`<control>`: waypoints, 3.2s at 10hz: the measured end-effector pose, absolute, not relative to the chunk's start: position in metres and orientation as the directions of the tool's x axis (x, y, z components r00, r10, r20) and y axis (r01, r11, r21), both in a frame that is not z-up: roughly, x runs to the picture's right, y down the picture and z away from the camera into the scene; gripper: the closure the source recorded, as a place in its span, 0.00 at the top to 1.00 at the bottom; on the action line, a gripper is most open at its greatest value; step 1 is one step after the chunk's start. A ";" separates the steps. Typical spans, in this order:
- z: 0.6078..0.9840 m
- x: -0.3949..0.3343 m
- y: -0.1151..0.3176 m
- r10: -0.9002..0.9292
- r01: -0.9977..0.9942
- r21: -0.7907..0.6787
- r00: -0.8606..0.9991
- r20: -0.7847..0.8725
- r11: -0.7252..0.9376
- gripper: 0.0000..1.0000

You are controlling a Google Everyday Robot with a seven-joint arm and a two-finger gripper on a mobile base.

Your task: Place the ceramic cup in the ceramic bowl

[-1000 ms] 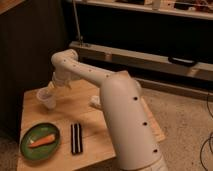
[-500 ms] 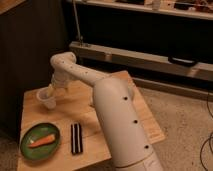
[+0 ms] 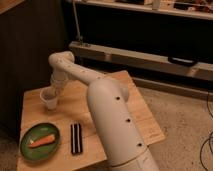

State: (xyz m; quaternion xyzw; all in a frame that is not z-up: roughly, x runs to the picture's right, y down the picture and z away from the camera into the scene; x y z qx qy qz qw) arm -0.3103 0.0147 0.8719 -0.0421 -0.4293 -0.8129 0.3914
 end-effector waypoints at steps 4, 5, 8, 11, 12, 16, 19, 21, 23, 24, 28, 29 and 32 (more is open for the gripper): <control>0.823 -0.298 0.003 -0.474 0.506 0.741 -0.833 0.286 -0.442 0.00; 0.810 -0.294 0.005 -0.463 0.476 0.749 -0.849 0.256 -0.461 0.00; 0.775 -0.296 0.026 -0.436 0.399 0.762 -0.883 0.171 -0.510 0.00; 0.741 -0.304 0.064 -0.422 0.352 0.768 -0.899 0.118 -0.535 0.00; 0.726 -0.312 0.085 -0.408 0.327 0.773 -0.908 0.097 -0.543 0.00; 0.708 -0.319 0.123 -0.372 0.273 0.785 -0.927 0.059 -0.556 0.00; 0.715 -0.323 0.129 -0.362 0.253 0.789 -0.931 0.041 -0.561 0.00; 0.720 -0.326 0.130 -0.360 0.244 0.791 -0.932 0.032 -0.562 0.00; 0.726 -0.330 0.133 -0.359 0.235 0.795 -0.933 0.023 -0.559 0.00; 0.729 -0.331 0.135 -0.358 0.231 0.798 -0.934 0.020 -0.557 0.00; 0.738 -0.337 0.146 -0.344 0.209 0.805 -0.939 0.006 -0.555 0.00; 0.739 -0.339 0.149 -0.339 0.203 0.807 -0.941 0.004 -0.555 0.00; 0.740 -0.341 0.153 -0.321 0.195 0.807 -0.947 0.008 -0.558 0.00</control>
